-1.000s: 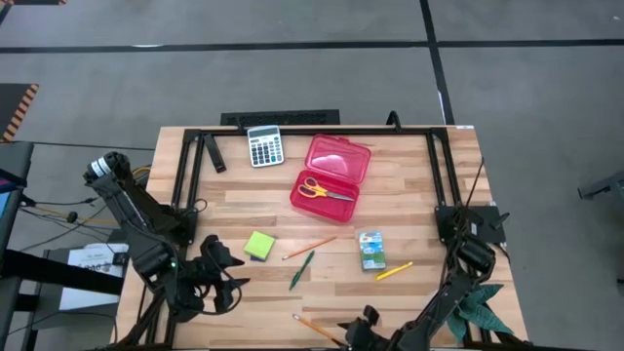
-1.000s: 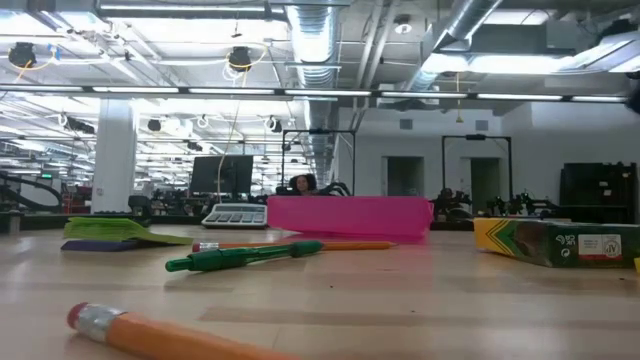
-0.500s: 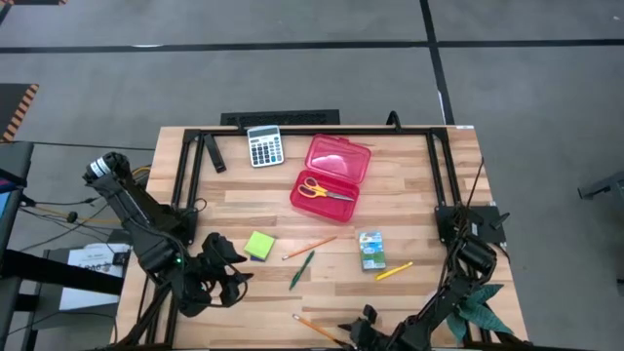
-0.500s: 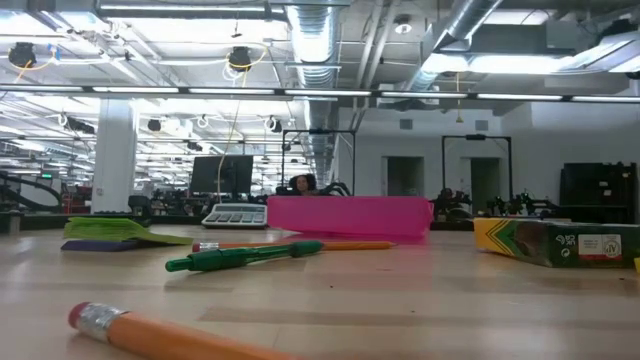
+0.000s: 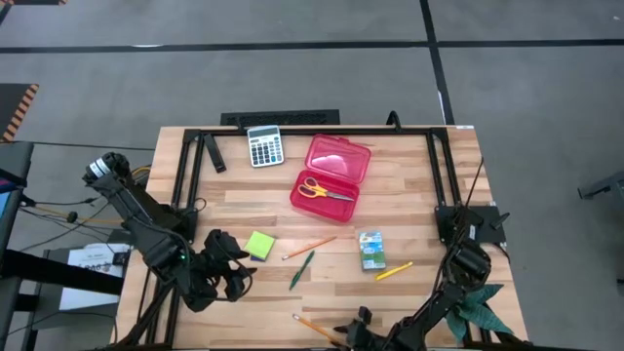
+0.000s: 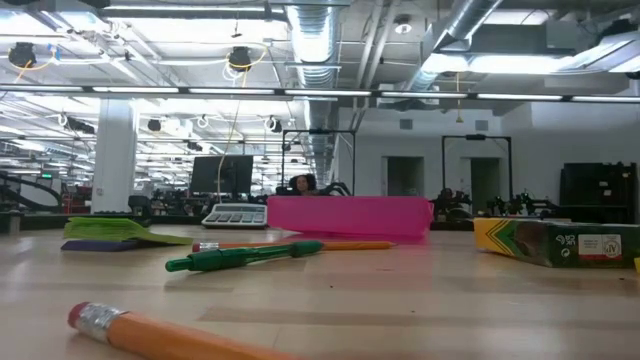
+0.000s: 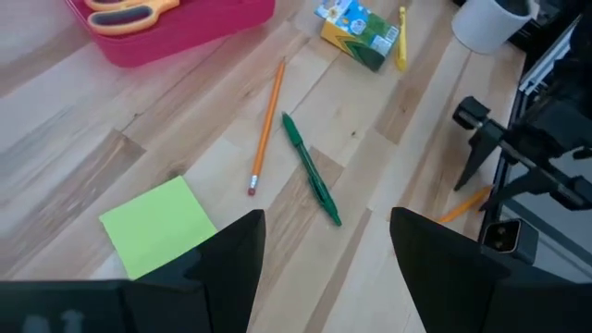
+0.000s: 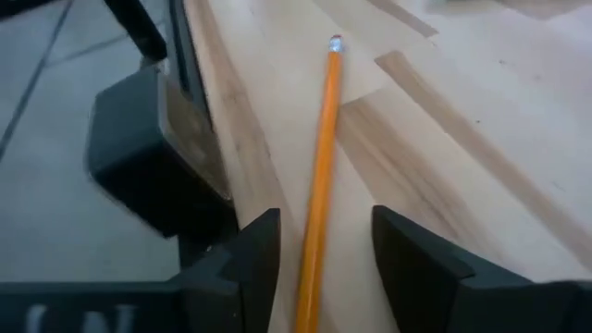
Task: Pack school essentials
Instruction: Put the bottom yellow pencil into the supply box
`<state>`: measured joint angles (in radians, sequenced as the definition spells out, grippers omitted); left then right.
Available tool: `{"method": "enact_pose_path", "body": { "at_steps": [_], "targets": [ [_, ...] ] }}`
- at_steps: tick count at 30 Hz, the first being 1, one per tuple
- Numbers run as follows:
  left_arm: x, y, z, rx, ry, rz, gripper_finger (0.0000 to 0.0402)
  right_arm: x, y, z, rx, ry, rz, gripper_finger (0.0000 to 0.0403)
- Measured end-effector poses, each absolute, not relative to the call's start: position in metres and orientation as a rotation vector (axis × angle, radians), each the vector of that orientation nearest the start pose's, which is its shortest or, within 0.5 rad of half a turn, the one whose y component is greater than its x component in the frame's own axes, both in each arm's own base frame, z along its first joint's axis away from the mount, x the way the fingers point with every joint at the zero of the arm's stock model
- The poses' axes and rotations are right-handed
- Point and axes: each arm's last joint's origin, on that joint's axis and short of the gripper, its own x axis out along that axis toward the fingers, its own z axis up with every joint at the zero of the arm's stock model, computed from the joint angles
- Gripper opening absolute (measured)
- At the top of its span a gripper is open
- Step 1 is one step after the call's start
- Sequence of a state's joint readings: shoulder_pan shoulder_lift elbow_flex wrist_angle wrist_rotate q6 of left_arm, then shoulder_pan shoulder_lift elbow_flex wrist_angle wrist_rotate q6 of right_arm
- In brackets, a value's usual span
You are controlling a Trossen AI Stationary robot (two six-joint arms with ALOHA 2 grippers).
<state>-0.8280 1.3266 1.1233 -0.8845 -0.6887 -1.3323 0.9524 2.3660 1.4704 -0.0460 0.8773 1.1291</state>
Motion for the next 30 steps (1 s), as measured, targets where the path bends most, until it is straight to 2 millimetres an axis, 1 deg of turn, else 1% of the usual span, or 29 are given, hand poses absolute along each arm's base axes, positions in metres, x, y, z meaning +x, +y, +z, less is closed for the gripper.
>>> {"method": "enact_pose_path", "body": {
  "at_steps": [4,10,15,21,24,27,30],
  "targets": [
    [0.183,-0.172,0.289,-0.52,0.69,0.386,0.0228,0.279,0.356,0.059,0.347,0.57,-0.3,0.0181],
    [0.183,-0.172,0.289,-0.521,0.688,0.388,0.0228,0.273,0.348,0.055,0.181,0.623,-0.326,0.0166],
    [0.182,-0.171,0.289,-0.506,0.686,0.39,0.0228,0.278,0.34,0.056,0.152,0.638,-0.357,0.0151],
    [0.182,-0.171,0.289,-0.494,0.684,0.399,0.0228,0.283,0.331,0.056,0.092,0.617,-0.4,0.0133],
    [0.182,-0.17,0.289,-0.491,0.679,0.403,0.0228,0.287,0.327,0.056,0.095,0.619,-0.417,0.0123],
    [0.182,-0.17,0.289,-0.489,0.673,0.406,0.0228,0.288,0.325,0.055,0.095,0.622,-0.422,0.01],
    [0.182,-0.17,0.289,-0.488,0.672,0.407,0.0228,0.289,0.324,0.055,0.098,0.622,-0.427,0.0057]
  ]
}}
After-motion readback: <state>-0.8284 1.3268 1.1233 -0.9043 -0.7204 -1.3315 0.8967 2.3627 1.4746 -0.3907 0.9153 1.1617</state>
